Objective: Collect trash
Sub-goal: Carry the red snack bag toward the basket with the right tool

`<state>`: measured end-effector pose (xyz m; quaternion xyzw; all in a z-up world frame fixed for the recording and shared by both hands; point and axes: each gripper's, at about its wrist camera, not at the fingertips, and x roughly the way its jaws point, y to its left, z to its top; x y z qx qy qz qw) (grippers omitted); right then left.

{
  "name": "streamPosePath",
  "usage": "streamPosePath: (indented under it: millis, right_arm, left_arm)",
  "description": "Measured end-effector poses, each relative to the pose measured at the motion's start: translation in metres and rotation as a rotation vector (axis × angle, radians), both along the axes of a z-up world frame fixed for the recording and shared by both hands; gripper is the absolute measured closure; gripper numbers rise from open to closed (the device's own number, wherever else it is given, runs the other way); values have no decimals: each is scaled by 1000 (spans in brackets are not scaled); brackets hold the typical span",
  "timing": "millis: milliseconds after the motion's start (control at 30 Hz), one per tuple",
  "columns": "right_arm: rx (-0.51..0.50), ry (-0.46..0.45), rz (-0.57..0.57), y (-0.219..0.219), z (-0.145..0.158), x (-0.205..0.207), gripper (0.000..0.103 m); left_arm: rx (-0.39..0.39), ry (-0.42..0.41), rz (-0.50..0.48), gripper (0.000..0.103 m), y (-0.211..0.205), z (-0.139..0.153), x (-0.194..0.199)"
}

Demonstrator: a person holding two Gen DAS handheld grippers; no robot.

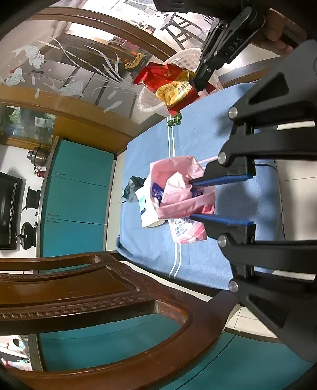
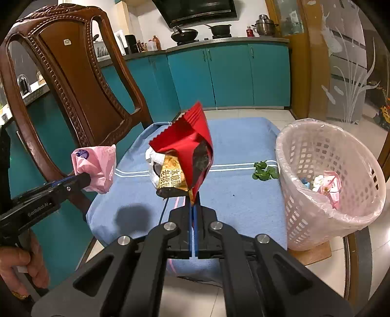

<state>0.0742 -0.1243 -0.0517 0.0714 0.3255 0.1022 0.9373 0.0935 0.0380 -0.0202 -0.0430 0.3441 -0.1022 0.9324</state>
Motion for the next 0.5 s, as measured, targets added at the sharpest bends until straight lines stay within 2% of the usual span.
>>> streamPosePath:
  millis: [167, 267, 333, 467, 500]
  right_arm:
    - [0, 1, -1, -2, 0, 1, 101]
    - [2, -51, -43, -15, 10, 0, 101]
    - [14, -86, -95, -35, 20, 3, 101]
    - [60, -125, -282, -106, 26, 23, 101]
    - [78, -112, -315, -123, 21, 30, 96]
  left_arm:
    - [-2, 2, 1, 80, 0, 0, 0]
    - [-2, 3, 0, 80, 0, 0, 0]
    - [-5, 7, 3, 80, 2, -1, 1]
    - [-9, 7, 2, 80, 4, -1, 0]
    - [-8, 9, 1, 80, 3, -2, 0]
